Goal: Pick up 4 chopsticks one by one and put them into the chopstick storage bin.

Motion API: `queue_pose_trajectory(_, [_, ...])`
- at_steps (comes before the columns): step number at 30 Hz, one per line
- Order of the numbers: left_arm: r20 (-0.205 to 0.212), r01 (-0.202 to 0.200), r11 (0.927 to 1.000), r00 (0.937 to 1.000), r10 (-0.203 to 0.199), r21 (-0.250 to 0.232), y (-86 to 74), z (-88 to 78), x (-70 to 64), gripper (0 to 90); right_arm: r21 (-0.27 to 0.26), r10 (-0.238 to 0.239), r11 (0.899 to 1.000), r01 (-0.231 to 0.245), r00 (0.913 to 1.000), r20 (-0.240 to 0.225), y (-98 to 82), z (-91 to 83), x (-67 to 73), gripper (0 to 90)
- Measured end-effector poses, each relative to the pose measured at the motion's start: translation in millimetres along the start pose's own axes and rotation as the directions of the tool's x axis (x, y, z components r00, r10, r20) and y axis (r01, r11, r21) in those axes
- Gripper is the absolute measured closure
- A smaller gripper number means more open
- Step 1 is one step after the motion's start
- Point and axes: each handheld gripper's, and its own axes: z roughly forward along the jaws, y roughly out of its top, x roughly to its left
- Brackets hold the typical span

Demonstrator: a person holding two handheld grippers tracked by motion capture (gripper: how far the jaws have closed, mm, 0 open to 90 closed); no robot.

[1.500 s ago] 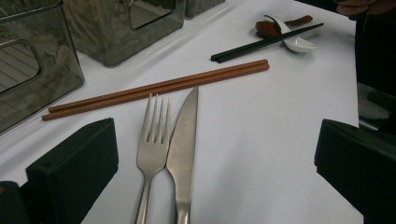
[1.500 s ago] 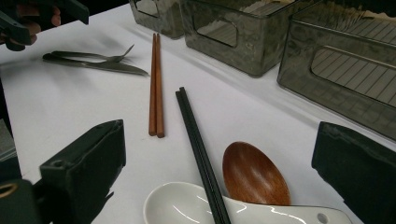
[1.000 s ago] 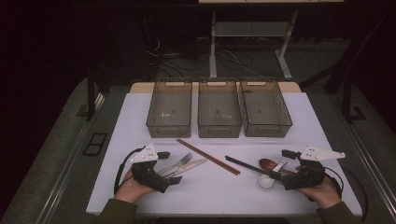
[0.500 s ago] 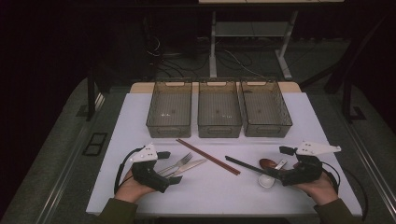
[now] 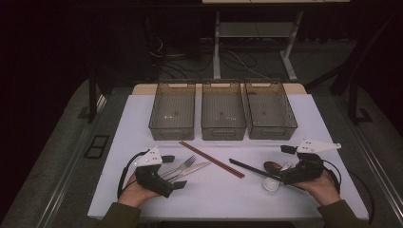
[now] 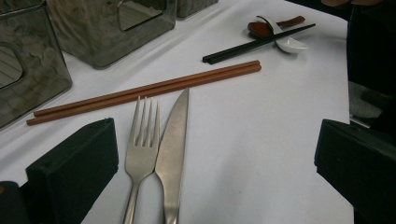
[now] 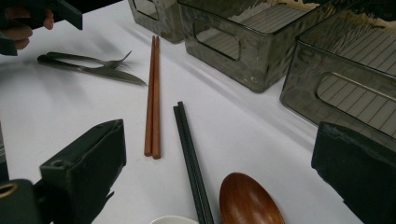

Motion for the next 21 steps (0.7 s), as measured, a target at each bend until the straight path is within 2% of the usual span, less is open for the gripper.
queue_pose_trajectory(10, [0.0,0.004,0.9998,1.0,-0.004,-0.02,0.5,-2.2,-0.6,0.0,0.001,-0.003,1.0,0.003,1.0,-0.008,3.5,6.3,-3.4,6.8])
queue_pose_trajectory(12, [-0.003,0.01,0.9996,0.9999,-0.01,-0.025,0.4,-2.8,0.1,0.0,0.01,-0.003,1.0,0.003,1.0,-0.009,4.1,8.6,-3.9,7.2])
queue_pose_trajectory(13, [-0.002,0.011,0.9996,0.9999,-0.011,-0.026,0.4,-2.9,0.2,0.0,0.016,-0.008,1.0,0.008,0.9998,-0.018,4.7,11.1,-4.5,10.5])
queue_pose_trajectory(21, [-0.001,0.004,0.9998,1.0,-0.004,-0.02,0.4,-1.8,0.1,0.0,0.035,-0.019,0.999,0.02,0.9992,-0.035,8.7,21.0,-4.6,11.1])
